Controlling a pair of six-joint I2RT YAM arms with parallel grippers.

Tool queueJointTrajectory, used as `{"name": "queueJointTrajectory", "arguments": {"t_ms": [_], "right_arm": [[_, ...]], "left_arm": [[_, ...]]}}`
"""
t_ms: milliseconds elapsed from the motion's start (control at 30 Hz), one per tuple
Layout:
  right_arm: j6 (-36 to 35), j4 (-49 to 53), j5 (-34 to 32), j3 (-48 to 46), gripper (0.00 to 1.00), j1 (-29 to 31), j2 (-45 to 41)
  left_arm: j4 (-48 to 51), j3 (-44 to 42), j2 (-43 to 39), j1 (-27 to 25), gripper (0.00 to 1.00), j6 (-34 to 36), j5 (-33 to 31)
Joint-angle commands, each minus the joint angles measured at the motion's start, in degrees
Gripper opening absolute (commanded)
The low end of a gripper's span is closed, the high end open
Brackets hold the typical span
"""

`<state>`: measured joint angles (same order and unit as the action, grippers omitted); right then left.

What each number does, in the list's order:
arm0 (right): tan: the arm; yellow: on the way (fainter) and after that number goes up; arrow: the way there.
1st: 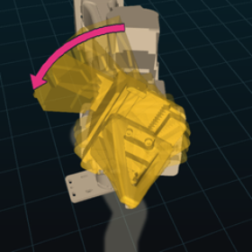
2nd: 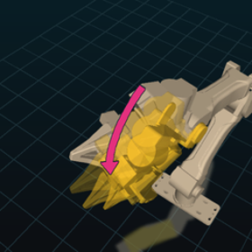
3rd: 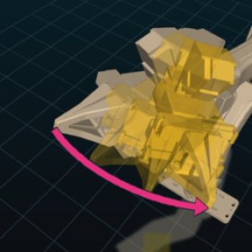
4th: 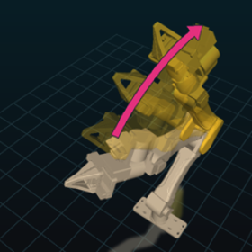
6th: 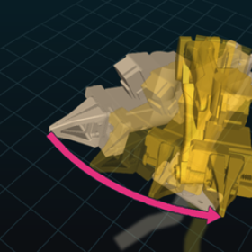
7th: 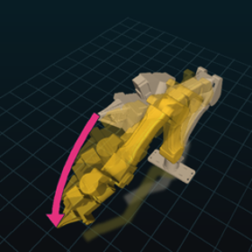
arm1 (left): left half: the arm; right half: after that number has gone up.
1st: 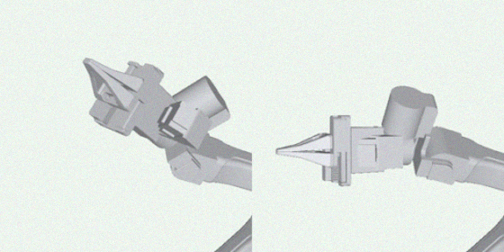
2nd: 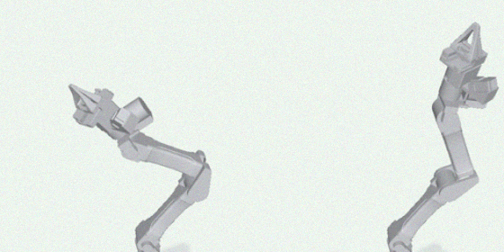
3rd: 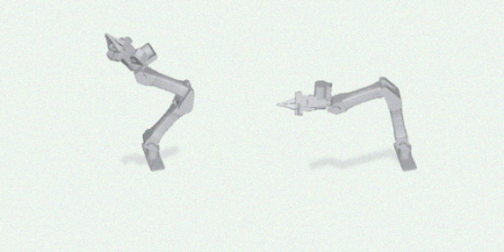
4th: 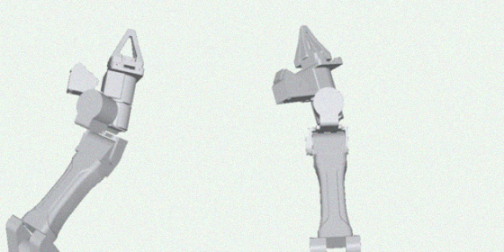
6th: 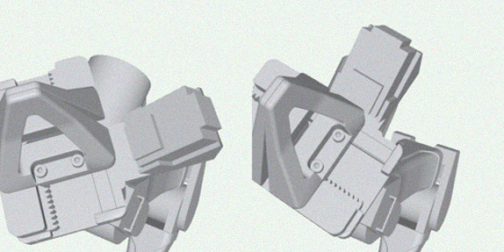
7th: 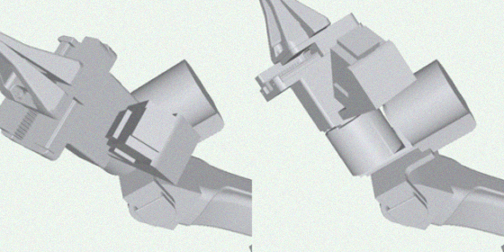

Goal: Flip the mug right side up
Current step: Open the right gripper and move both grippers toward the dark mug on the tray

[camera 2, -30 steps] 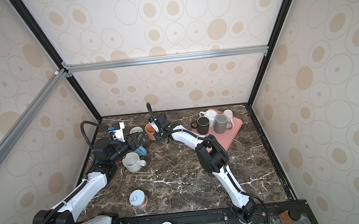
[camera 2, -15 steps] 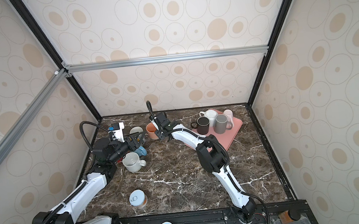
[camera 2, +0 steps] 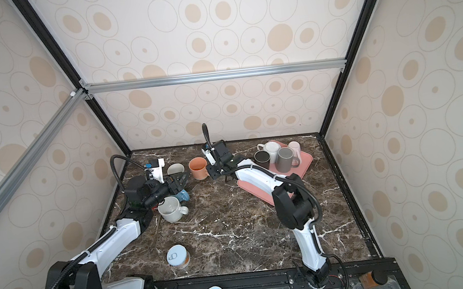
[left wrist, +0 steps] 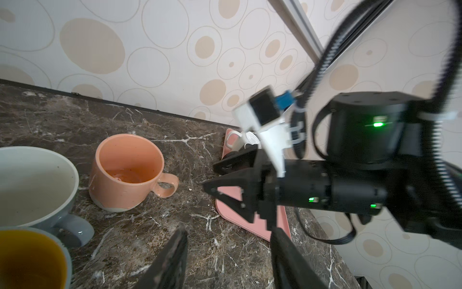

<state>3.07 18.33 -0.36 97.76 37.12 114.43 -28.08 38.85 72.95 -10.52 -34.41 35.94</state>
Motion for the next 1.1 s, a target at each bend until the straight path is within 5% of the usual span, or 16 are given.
{"name": "queueJointTrajectory", "arguments": {"t_ms": [0,400,567,767,867,1067], "right_arm": [[7.6,-4.1,1.1,-7.9,0.45,-4.6,-7.7],[20.2,3.0,0.5,-29.7,0.44,-24.4,-26.2],[19.3,6.6,0.3,-25.7,0.45,-27.8,-24.4],[20.5,13.7,3.2,-12.1,0.45,-27.9,-12.5],[21.2,15.6,4.6,-8.4,0.45,-27.9,-8.4],[21.6,14.0,4.7,-10.7,0.44,-27.9,-8.7]], "left_arm": [[0.1,4.5,3.1,-2.7,0.54,3.6,-0.4],[16.4,26.1,25.7,-18.1,0.54,21.2,-7.8],[17.0,36.5,35.7,-20.5,0.54,22.1,-8.0],[14.0,44.6,43.1,-21.0,0.54,23.7,-7.3],[13.6,50.6,47.5,-20.7,0.53,32.5,-0.1],[19.1,67.0,58.2,-19.1,0.53,37.0,6.6]]}}
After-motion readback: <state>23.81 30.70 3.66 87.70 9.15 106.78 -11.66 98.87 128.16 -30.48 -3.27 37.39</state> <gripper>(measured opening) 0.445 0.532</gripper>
